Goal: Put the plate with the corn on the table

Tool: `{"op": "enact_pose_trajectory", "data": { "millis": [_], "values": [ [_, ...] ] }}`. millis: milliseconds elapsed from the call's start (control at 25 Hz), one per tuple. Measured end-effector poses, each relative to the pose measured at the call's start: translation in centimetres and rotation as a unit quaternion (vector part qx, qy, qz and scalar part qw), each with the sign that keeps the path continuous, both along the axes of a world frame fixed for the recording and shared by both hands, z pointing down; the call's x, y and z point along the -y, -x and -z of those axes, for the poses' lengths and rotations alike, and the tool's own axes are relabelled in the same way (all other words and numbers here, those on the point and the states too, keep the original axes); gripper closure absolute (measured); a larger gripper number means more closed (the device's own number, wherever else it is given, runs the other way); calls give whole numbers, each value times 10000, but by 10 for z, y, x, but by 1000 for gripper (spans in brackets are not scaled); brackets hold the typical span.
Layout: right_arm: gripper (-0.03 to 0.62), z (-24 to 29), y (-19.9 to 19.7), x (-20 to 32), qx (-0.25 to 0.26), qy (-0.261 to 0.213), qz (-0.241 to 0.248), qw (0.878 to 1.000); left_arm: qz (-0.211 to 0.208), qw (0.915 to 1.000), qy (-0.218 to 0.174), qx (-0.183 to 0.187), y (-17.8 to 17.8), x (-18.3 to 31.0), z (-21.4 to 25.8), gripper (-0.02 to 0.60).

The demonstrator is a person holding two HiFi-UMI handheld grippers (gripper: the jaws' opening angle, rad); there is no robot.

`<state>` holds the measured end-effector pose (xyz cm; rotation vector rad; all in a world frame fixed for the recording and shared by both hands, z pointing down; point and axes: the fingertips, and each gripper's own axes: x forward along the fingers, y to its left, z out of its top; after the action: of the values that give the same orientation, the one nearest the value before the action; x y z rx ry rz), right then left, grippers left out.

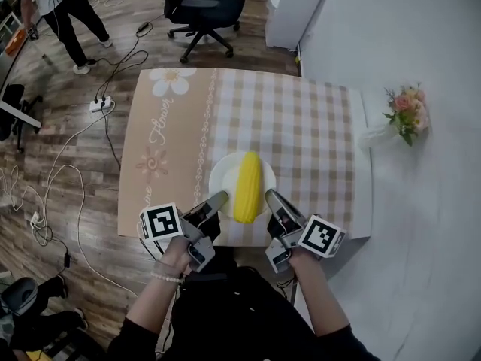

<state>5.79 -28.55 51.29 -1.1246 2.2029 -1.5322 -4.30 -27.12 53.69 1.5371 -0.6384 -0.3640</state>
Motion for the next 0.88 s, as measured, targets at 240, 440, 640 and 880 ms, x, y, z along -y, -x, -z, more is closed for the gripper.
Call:
{"op": "enact_pose_trajectory", "data": {
  "millis": [240, 440, 640, 880],
  "values": [
    [536, -34, -7, 17, -414, 523, -248, 9975, -105, 9998, 7, 192, 7, 26, -23, 554],
    [536, -41, -2, 31, -441, 534, -217, 9974, -194, 9992, 79, 331, 7, 40, -37, 554],
    [536, -59, -11, 36, -591, 690, -305, 9954, -270, 9985, 116, 452, 2, 49, -50, 554],
    [534, -76, -16, 47, -642, 801, -207, 9945, -272, 9972, 150, 676, -3, 59, -64, 554]
  ]
}}
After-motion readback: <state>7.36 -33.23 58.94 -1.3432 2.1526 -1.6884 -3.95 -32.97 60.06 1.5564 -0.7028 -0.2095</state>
